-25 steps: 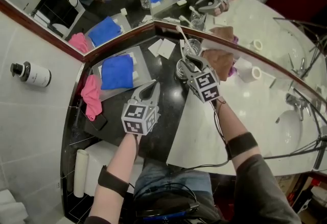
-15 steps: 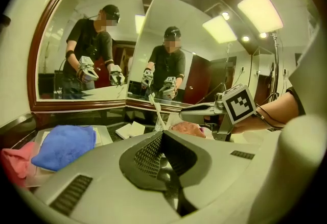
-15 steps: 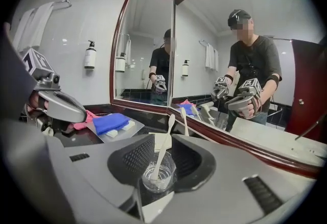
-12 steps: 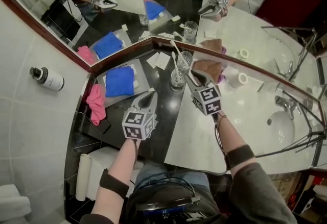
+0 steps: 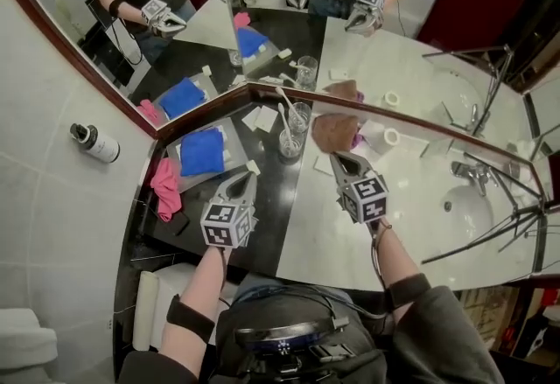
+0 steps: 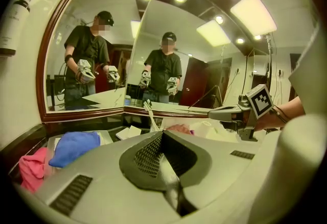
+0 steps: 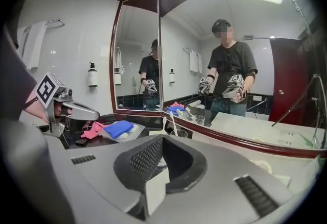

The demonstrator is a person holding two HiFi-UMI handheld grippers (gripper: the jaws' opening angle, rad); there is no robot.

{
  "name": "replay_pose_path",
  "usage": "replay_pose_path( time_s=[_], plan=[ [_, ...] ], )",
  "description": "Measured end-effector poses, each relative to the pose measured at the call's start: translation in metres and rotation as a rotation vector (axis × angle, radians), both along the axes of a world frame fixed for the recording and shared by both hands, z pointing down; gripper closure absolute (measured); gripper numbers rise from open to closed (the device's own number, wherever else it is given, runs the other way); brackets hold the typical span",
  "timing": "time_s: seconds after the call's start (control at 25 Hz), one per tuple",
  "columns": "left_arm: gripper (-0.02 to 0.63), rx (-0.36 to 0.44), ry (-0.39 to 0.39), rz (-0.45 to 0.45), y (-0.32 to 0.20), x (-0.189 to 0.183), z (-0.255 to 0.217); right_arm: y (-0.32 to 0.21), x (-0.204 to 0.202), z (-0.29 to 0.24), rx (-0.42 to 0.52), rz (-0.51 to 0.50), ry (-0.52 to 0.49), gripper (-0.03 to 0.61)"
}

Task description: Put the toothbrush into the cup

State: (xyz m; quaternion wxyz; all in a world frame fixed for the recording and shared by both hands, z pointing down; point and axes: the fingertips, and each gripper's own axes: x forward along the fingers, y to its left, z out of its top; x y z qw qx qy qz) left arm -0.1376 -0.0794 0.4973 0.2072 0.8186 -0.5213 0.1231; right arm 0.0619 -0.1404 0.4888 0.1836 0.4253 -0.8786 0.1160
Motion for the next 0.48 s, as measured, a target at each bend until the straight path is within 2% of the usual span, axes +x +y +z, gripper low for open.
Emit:
replay_pose_path(
  time_s=[0.48],
  plan=[
    [0.612, 0.002, 0.007, 0.013, 0.028, 0.0, -0.007, 0.058, 0.035, -0.007, -0.013, 0.053, -0.072, 0.56]
  ],
)
